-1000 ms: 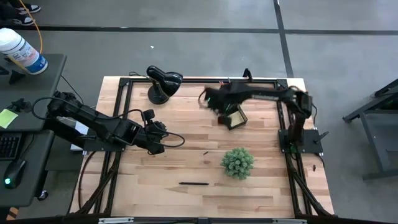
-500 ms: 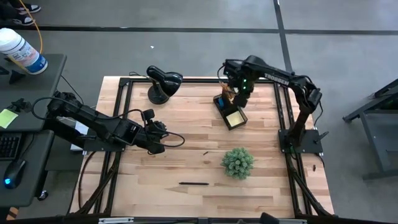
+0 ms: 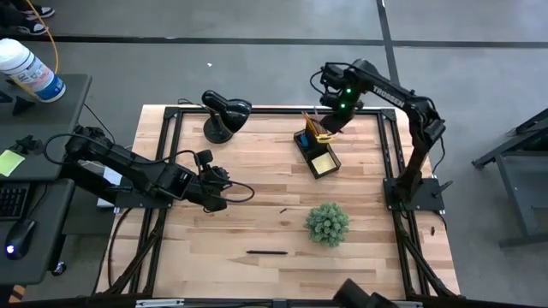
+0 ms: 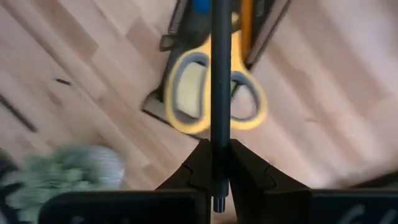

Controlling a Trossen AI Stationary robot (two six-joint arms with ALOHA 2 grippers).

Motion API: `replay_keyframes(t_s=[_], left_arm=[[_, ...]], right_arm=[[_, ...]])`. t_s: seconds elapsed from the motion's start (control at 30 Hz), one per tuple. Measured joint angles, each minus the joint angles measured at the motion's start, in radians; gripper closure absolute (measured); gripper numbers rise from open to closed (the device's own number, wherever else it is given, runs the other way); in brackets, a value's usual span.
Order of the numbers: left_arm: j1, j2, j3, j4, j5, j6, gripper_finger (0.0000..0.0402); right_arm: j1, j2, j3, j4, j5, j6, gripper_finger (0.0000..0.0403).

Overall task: Pick and place office supplies into organizer
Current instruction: Put the top black pen into the desk organizer

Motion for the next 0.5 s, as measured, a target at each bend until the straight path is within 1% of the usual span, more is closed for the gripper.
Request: replay_keyframes(t_s=[0.1,0.17,0.2,0.37,0.43,0.5], left_arm=[[0.0,0.0,0.0,0.001,0.0,0.0,0.036],[0.0,0.0,0.0,0.001,0.0,0.0,0.036],[0.0,0.0,0.0,0.001,0.0,0.0,0.036],[0.0,0.0,0.0,0.002,0.0,0.0,0.036],[0.0,0.0,0.0,0.002,0.0,0.0,0.036],[0.0,0.0,0.0,0.002,0.0,0.0,0.036]], right_arm=[[-0.014,0.028,-0.014,0.0,-0.046,0.029,0.0375],[-0.025,0.04,-0.022,0.001,-0.112,0.04,0.0375],[-0.026,0.046,-0.023,-0.001,-0.127,0.049,0.0375],[-0.033,0.051,-0.023,0.0,-0.117,0.058,0.0375],[-0.048,0.051,-0.023,0.0,-0.097,0.072,0.0375],[-0.07,0.051,-0.023,0.001,-0.107,0.094,0.0375]])
